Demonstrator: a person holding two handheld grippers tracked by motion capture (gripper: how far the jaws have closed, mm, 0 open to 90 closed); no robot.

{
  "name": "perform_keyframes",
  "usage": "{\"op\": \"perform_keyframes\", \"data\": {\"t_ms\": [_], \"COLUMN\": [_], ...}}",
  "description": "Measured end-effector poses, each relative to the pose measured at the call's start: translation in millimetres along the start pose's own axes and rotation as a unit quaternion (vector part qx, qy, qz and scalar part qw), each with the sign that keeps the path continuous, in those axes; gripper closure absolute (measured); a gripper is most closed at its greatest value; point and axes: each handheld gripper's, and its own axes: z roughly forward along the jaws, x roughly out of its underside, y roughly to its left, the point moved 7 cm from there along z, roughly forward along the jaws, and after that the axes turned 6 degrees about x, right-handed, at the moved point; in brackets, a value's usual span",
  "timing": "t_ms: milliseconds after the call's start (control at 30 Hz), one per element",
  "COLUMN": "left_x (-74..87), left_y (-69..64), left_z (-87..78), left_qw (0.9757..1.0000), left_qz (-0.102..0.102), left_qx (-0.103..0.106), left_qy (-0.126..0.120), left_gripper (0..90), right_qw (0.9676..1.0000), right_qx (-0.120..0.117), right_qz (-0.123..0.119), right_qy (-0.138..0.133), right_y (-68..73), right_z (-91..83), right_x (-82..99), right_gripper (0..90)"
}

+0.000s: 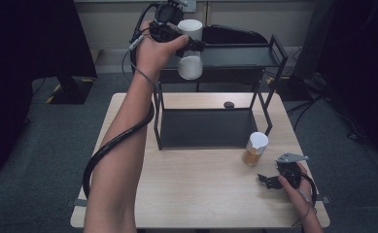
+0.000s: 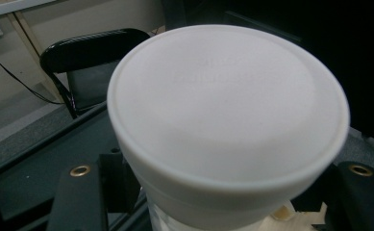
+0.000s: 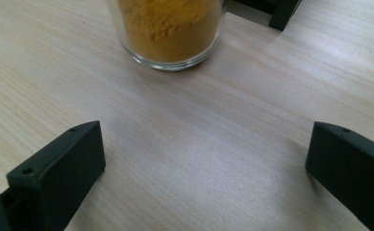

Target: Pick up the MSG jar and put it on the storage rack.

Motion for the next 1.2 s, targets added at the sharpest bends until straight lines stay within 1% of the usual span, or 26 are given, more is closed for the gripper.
{"op": "perform_keyframes", "data": {"t_ms": [67, 100, 133, 200, 267, 300, 367, 467, 500, 567, 600, 633, 667, 767, 833, 867, 900, 967, 1100, 1167, 1200], "left_x": [-4.2, -7.4, -7.4, -9.5, -10.2, -12.3, -13.7, -16.4, -16.4, -18.2, -19.7, -19.7, -20.8, -20.5, -19.7, -19.4, -19.4, -19.0, -16.8, -17.5, -16.9], "left_y": [1.8, 5.5, 5.5, 11.6, 13.5, 18.3, 20.4, 30.1, 30.1, 33.4, 36.1, 36.1, 38.7, 41.2, 43.7, 44.1, 44.1, 45.3, 47.4, 46.9, 46.5], "left_z": [3.2, 6.9, 6.9, 12.0, 13.6, 16.6, 18.2, 25.0, 25.0, 29.0, 32.9, 32.9, 36.6, 39.8, 43.1, 46.7, 46.7, 50.4, 52.3, 53.2, 53.6], "left_qw": [1.0, 0.9999, 0.9999, 0.9999, 0.9999, 0.9998, 0.9998, 0.9997, 0.9997, 0.9996, 0.9995, 0.9995, 0.9993, 0.9993, 0.9991, 0.9987, 0.9987, 0.9984, 0.998, 0.9979, 0.9977], "left_qz": [0.003, 0.002, 0.002, -0.003, -0.004, -0.007, -0.01, -0.018, -0.018, -0.02, -0.021, -0.021, -0.021, -0.02, -0.026, -0.027, -0.027, -0.027, -0.034, -0.031, -0.03], "left_qx": [-0.007, -0.01, -0.01, -0.014, -0.015, -0.016, -0.018, -0.014, -0.014, -0.019, -0.025, -0.025, -0.03, -0.03, -0.033, -0.042, -0.042, -0.049, -0.053, -0.058, -0.06], "left_qy": [0.005, 0.008, 0.008, 0.004, 0.001, 0.0, 0.001, -0.001, -0.001, 0.0, 0.003, 0.003, 0.004, 0.003, 0.001, 0.003, 0.003, 0.006, -0.002, 0.003, 0.001], "left_gripper": [35.0, 35.0, 34.9, 34.9, 34.9, 34.9, 34.9, 34.9, 34.9, 34.9, 34.9, 35.0, 34.9, 34.9, 34.9, 34.9, 34.9, 34.9, 34.9, 34.8, 34.8], "right_qw": [1.0, 1.0, 1.0, 1.0, 1.0, 1.0, 1.0, 1.0, 1.0, 1.0, 1.0, 1.0, 1.0, 1.0, 1.0, 1.0, 1.0, 1.0, 1.0, 1.0, 1.0], "right_qx": [0.0, 0.0, 0.0, 0.0, 0.0, 0.0, 0.0, 0.0, 0.0, 0.0, 0.0, 0.0, 0.0, 0.0, 0.0, 0.0, 0.0, 0.0, 0.0, -0.001, 0.0], "right_qz": [0.0, 0.0, 0.0, 0.0, 0.0, 0.0, 0.0, 0.001, 0.0, 0.0, 0.0, 0.0, 0.0, 0.0, 0.0, 0.0, 0.0, 0.0, 0.0, 0.0, 0.0], "right_qy": [0.0, 0.0, 0.0, 0.0, 0.0, 0.0, 0.0, 0.0, 0.0, 0.0, 0.0, 0.0, 0.0, 0.0, 0.0, 0.0, 0.0, 0.0, 0.0, 0.0, 0.0], "right_y": [0.0, 0.0, 0.0, 0.1, 0.1, 0.1, 0.1, 0.1, -0.1, -0.1, -0.1, -0.1, -0.1, -0.1, -0.1, -0.2, -0.2, -0.2, -0.2, -0.2, -0.2], "right_z": [0.0, 0.0, 0.0, 0.0, -0.1, 0.0, 0.0, 0.0, 0.0, 0.0, 0.0, 0.0, 0.0, 0.0, 0.0, 0.0, 0.1, 0.1, 0.1, 0.1, 0.1], "right_x": [0.0, 0.0, 0.0, 0.0, 0.0, 0.0, 0.0, 0.0, 0.0, -0.1, -0.1, -0.1, -0.1, -0.1, -0.1, -0.1, -0.1, -0.1, -0.2, -0.2, -0.2], "right_gripper": [0.0, 0.0, 0.0, 0.0, 0.0, 0.0, 0.0, 0.0, 0.0, 0.0, 0.0, 0.0, 0.0, 0.0, 0.0, 0.0, 0.0, 0.0, 0.0, 0.0, 0.0]}}
